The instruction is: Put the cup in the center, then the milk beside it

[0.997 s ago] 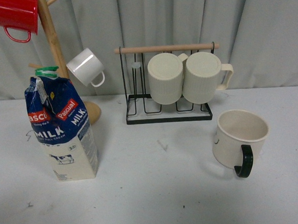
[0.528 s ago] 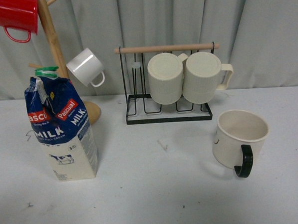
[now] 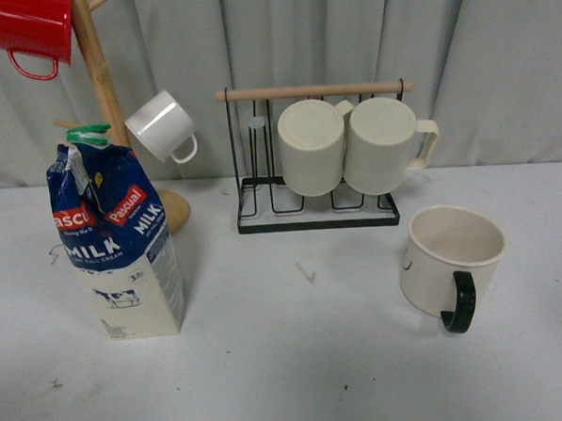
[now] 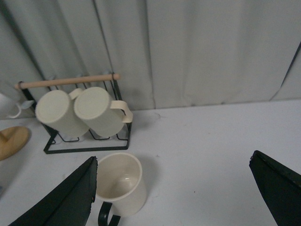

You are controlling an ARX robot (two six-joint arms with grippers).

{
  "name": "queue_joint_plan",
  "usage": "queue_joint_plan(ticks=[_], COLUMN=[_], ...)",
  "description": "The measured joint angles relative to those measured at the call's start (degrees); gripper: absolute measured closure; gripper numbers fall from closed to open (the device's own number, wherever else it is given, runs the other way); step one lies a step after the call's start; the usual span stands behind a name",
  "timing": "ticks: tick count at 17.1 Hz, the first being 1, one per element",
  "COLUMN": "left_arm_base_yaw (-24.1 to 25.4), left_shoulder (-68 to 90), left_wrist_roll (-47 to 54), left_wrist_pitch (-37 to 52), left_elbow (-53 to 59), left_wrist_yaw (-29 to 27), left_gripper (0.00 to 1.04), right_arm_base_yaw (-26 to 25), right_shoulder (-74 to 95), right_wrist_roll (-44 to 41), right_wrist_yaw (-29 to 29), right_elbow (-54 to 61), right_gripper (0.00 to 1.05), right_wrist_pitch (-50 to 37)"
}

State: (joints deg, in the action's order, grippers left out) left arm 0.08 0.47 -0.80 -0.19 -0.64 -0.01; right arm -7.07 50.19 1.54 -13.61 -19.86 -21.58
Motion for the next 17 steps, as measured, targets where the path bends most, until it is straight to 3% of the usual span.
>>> queue_joint_plan(ticks=[2, 4, 8, 12, 17], left_arm_base_yaw=[0.0, 0.0, 0.0, 0.0, 0.0], left_shoulder=[0.0, 0.0, 0.0, 0.0, 0.0], left_wrist_roll=[0.0, 0.0, 0.0, 0.0, 0.0], left_wrist_pitch=[0.0, 0.0, 0.0, 0.0, 0.0], left_elbow=[0.0, 0.0, 0.0, 0.0, 0.0], left_wrist_yaw=[0.0, 0.0, 0.0, 0.0, 0.0], left_gripper=[0.07, 0.07, 0.07, 0.07, 0.07], right_arm_base_yaw=[2.5, 6.7, 13.7, 15.0, 14.9], right_shoulder=[20.3, 36.3, 55.5, 62.4, 67.9], right_wrist_roll=[5.2, 9.9, 15.2, 17.5, 18.6], right_wrist_yaw=[6.2, 10.9, 13.6, 14.8, 15.0], right_elbow=[-12.3, -24.5, -41.9, -48.8, -48.6], right_gripper=[0.06, 0.06, 0.06, 0.06, 0.06], right_wrist_pitch=[1.2, 8.9, 24.5, 29.9, 27.8])
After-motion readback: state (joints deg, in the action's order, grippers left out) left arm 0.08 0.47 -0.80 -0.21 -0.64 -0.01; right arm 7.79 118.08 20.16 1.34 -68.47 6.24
